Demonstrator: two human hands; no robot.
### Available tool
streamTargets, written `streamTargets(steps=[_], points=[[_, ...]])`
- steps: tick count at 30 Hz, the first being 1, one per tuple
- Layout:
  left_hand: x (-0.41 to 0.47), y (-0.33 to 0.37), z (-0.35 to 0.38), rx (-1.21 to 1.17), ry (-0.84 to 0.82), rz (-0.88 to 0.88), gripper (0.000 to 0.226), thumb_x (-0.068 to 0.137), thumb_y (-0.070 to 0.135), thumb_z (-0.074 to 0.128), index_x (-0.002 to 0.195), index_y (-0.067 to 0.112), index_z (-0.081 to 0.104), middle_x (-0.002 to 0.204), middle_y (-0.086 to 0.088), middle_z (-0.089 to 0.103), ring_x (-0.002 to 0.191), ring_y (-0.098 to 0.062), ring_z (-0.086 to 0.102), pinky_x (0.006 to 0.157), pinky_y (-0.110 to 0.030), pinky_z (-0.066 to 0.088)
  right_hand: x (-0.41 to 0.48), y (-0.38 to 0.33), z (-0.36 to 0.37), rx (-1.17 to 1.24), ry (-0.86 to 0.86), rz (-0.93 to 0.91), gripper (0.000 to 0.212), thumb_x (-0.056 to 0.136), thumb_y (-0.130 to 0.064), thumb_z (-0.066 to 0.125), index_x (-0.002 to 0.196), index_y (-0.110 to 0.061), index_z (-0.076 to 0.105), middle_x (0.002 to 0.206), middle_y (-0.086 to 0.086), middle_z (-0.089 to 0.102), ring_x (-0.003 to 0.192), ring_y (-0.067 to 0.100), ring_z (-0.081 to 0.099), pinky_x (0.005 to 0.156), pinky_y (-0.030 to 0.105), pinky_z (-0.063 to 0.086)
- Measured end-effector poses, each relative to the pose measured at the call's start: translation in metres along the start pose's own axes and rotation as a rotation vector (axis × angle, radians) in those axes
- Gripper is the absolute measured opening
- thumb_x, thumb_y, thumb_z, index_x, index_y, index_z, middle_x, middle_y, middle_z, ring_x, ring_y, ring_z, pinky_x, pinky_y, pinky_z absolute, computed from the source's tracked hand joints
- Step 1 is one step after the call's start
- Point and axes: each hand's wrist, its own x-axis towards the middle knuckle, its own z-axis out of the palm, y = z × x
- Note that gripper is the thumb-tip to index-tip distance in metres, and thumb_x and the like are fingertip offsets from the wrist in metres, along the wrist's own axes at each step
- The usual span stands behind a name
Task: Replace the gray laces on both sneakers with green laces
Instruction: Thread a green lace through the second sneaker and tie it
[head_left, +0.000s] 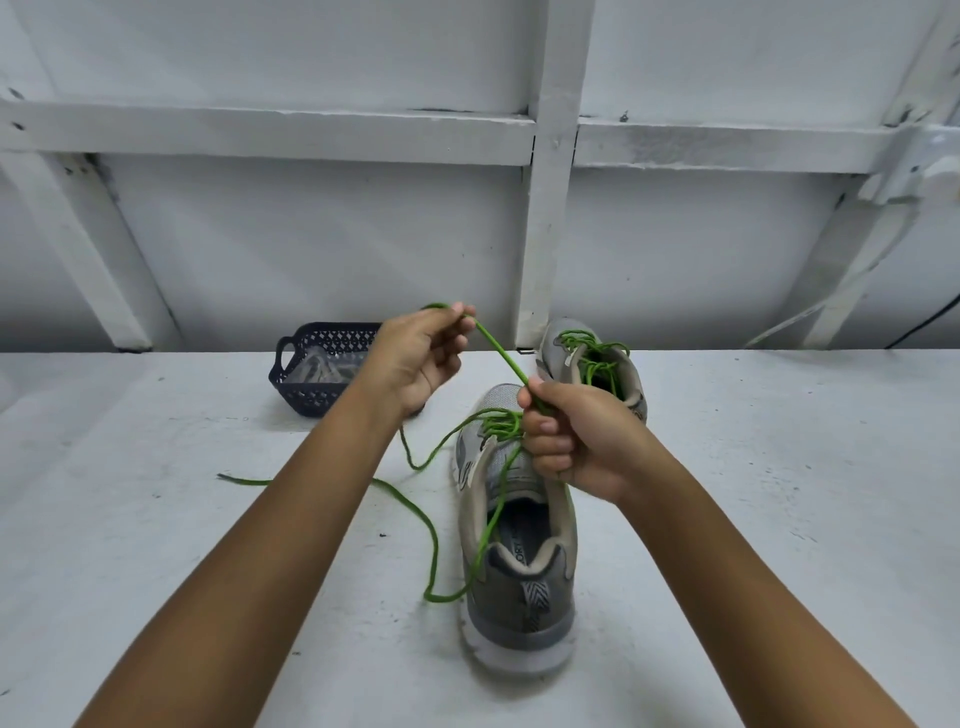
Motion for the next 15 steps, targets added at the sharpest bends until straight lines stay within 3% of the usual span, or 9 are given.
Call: streamTargets(steps=[6, 11, 15], points=[[0.014, 0.004, -0.002, -0.028, 0.107, 0.020, 0.021, 0.096, 0.018, 0.048, 0.078, 0.015, 0.059, 0.050, 0.010, 0.063, 0.044, 0.002, 0.056, 0.049, -0.014, 0.040, -0.002, 0.002, -0.011, -0.011, 0.016, -0.065, 0.028, 0.099, -0.007, 0.032, 0.089, -0.006, 0.058, 0.056, -0.001, 0.042, 0.042, 0.007, 0.036, 0.038, 0.017, 0.032], [0.001, -0.021, 0.004, 0.535, 0.123, -0.037, 0.031, 0.097, 0.038, 0.045, 0.082, 0.017, 0.061, 0.070, 0.005, 0.068, 0.060, -0.008, 0.056, 0.056, -0.022, 0.037, -0.003, 0.001, -0.027, -0.290, 0.212, -0.227, 0.027, 0.100, -0.003, 0.035, 0.088, -0.011, 0.058, 0.064, 0.000, 0.059, 0.050, 0.007, 0.053, 0.047, 0.018, 0.044], [-0.021, -0.053, 0.018, 0.976, 0.062, 0.116, 0.041, 0.094, 0.042, 0.048, 0.078, 0.007, 0.063, 0.068, 0.000, 0.057, 0.066, -0.015, 0.052, 0.057, -0.025, 0.034, 0.007, 0.014, -0.043, -0.518, 0.435, -0.309, 0.022, 0.097, -0.007, 0.046, 0.088, -0.012, 0.066, 0.066, -0.005, 0.058, 0.062, 0.009, 0.050, 0.059, 0.023, 0.043]])
